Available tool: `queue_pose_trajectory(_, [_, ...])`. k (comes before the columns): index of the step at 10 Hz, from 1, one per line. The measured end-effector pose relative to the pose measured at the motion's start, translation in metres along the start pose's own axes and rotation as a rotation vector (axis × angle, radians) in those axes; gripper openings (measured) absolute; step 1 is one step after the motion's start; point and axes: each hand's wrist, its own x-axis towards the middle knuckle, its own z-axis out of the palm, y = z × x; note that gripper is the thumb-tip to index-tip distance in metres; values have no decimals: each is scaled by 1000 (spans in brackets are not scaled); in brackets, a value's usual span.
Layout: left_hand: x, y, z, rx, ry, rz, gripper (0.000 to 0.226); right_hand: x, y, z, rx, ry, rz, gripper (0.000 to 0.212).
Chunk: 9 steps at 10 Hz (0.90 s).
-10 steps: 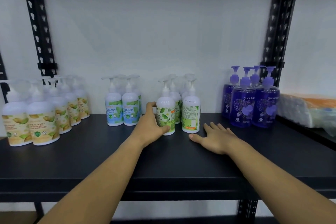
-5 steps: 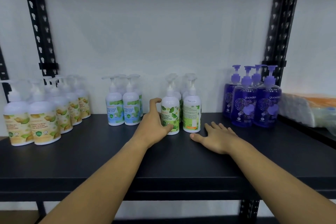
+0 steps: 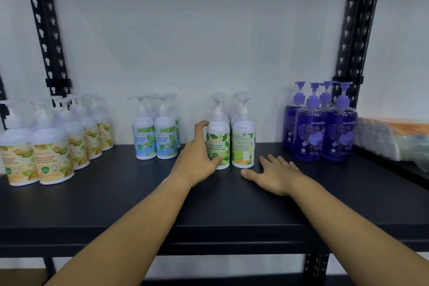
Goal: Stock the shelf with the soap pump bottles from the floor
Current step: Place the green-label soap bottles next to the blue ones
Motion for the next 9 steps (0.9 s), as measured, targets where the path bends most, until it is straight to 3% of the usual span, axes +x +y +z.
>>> queue_pose_trajectory(9, [6,0,6,40,21,17,87,-1,-1,0,13,8,-6,96])
